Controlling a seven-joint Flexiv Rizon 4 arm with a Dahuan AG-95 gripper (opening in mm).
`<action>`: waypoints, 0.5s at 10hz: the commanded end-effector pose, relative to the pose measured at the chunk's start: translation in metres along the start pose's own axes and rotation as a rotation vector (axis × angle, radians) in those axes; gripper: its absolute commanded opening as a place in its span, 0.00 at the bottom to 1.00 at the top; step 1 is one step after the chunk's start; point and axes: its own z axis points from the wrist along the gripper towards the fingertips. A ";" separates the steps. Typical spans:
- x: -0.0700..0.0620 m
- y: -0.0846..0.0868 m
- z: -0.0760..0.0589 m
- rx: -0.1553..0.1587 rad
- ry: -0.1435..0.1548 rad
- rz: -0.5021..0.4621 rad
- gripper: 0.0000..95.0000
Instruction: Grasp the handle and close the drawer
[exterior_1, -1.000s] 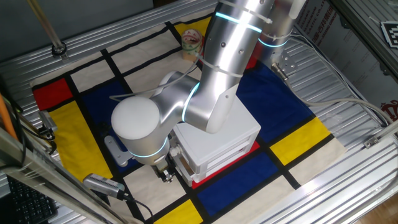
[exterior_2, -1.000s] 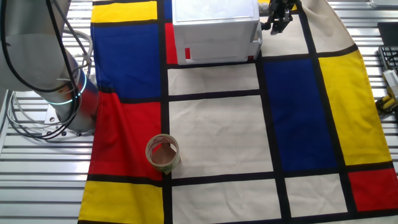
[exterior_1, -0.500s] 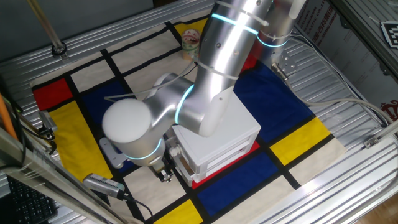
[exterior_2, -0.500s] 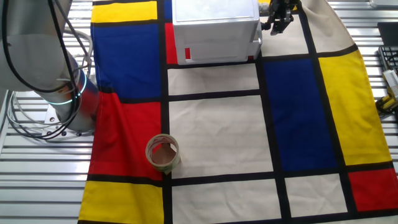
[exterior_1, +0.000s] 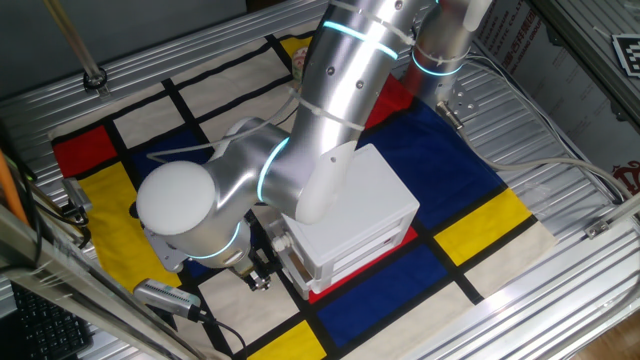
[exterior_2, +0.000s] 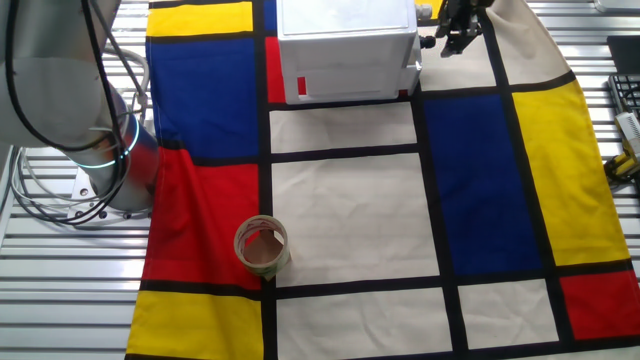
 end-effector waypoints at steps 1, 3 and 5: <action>0.002 0.000 0.000 -0.002 0.009 0.001 0.40; 0.004 0.001 0.001 -0.001 0.023 0.008 0.40; 0.005 0.002 0.002 -0.003 0.026 0.013 0.40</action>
